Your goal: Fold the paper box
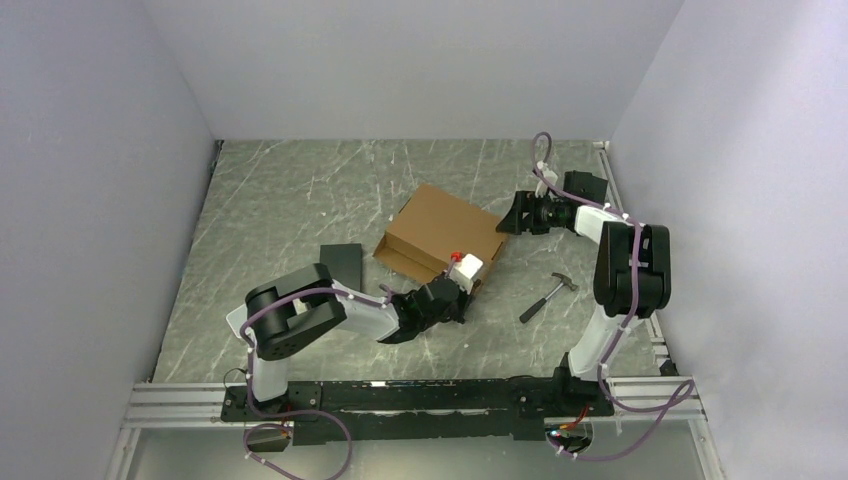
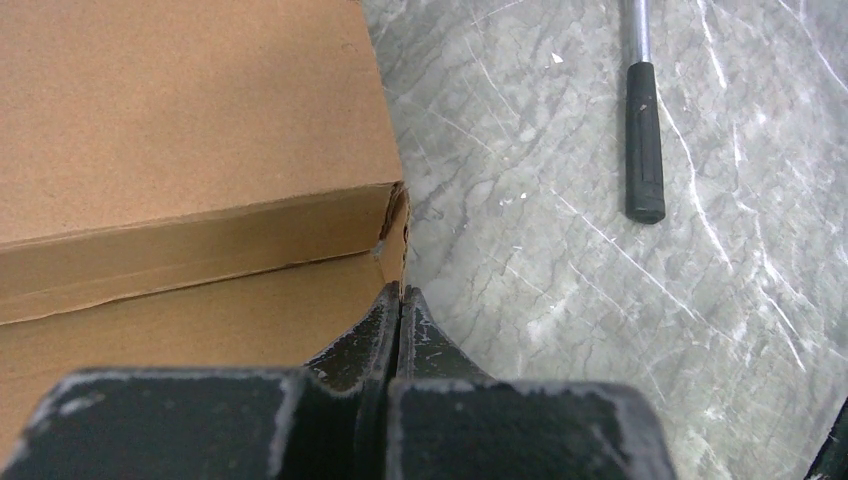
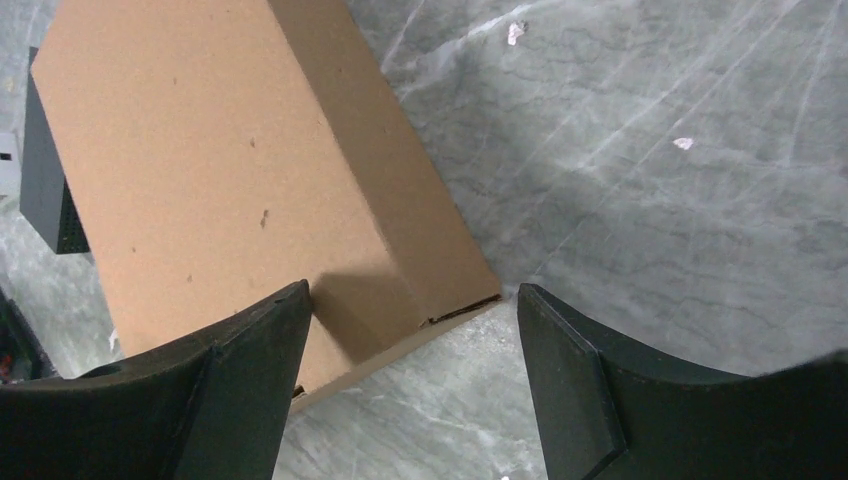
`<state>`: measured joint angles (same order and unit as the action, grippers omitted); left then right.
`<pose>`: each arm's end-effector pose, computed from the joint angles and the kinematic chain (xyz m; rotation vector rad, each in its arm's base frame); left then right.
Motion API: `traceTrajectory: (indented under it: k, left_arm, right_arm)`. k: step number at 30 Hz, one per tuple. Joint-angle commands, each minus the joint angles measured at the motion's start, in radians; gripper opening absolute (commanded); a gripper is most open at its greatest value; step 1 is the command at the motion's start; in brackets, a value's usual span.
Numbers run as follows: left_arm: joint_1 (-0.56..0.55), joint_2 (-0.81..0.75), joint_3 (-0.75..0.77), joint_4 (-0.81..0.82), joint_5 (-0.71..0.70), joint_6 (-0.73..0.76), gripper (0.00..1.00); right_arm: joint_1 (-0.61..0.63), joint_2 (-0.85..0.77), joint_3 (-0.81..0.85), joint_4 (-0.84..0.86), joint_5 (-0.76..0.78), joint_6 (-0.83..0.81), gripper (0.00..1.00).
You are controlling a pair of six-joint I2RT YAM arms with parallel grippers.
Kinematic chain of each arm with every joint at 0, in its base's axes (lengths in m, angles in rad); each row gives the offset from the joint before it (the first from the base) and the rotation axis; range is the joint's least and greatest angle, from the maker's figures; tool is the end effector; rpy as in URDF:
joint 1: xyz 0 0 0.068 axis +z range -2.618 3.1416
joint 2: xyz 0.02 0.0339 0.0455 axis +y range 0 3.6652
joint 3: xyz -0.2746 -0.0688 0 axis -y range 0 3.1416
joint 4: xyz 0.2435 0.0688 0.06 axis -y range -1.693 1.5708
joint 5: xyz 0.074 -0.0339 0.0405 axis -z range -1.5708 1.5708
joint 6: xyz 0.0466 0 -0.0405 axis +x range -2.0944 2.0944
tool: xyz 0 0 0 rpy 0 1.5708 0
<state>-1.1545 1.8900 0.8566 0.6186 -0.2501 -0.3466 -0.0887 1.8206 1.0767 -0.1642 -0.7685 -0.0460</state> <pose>0.1688 -0.3533 0.1477 0.6476 1.9402 -0.7195 0.3752 -0.0009 0.1741 -0.2706 2.3051 0.8742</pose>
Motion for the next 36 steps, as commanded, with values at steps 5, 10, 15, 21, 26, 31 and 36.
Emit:
traceTrajectory:
  k: [5, 10, 15, 21, 26, 31, 36]
  left_arm:
    - [0.021, -0.034, -0.052, 0.056, 0.044, -0.094, 0.0]
    - [0.033, -0.042, -0.088, 0.105, 0.054, -0.136, 0.0]
    - [0.037, -0.04, -0.097, 0.119, 0.058, -0.161, 0.0]
    - [0.038, -0.029, -0.105, 0.136, 0.06, -0.18, 0.0]
    - [0.038, -0.019, -0.119, 0.163, 0.061, -0.198, 0.0]
    - [0.038, -0.017, -0.123, 0.164, 0.047, -0.202, 0.0]
    - [0.037, -0.016, -0.118, 0.139, 0.012, -0.204, 0.0]
  right_arm:
    - [0.017, 0.036, 0.038, -0.023, 0.055, 0.002, 0.75]
    - [0.017, 0.061, 0.046, -0.045, 0.094, -0.011, 0.72]
    - [0.017, 0.064, 0.046, -0.046, 0.109, -0.008, 0.72]
    - [0.018, 0.077, 0.053, -0.055, 0.126, -0.011, 0.72]
    - [0.018, 0.089, 0.06, -0.067, 0.139, -0.015, 0.72]
    - [0.018, 0.093, 0.063, -0.069, 0.142, -0.015, 0.72]
    - [0.021, 0.099, 0.065, -0.073, 0.145, -0.018, 0.72]
